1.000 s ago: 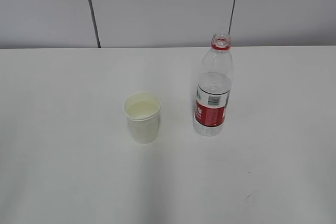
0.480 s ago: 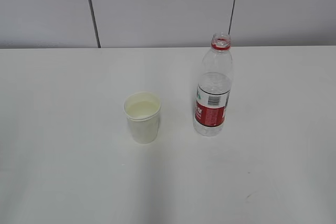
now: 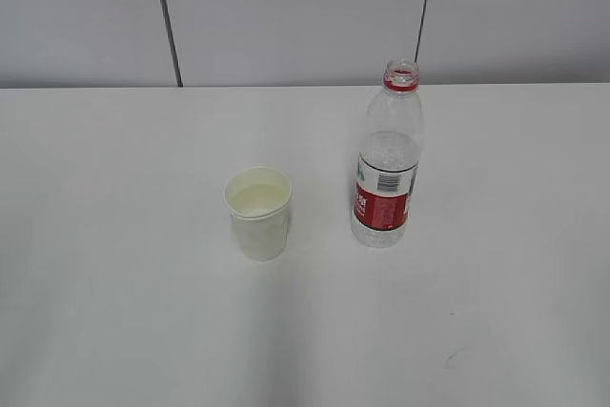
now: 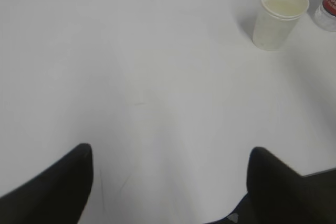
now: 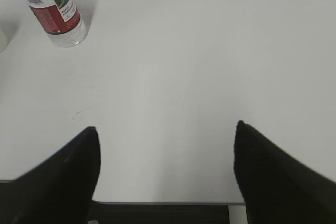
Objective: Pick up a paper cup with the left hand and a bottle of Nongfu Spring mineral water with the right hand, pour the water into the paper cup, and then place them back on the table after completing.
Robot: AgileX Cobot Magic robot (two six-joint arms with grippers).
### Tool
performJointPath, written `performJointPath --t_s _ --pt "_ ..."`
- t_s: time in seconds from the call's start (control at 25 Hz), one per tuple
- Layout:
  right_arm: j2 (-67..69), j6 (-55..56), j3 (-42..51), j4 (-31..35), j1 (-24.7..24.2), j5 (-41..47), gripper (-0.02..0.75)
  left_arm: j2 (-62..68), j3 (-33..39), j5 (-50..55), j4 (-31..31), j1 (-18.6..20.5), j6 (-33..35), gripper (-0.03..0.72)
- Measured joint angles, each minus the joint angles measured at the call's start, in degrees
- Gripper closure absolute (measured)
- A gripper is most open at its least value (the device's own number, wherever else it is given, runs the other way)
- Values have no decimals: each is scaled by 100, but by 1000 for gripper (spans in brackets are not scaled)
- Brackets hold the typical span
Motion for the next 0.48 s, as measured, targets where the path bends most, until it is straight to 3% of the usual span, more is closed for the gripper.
performJointPath --t_s 0.48 --pt "0 0 0 0 0 0 150 0 0 0 0 0 0 136"
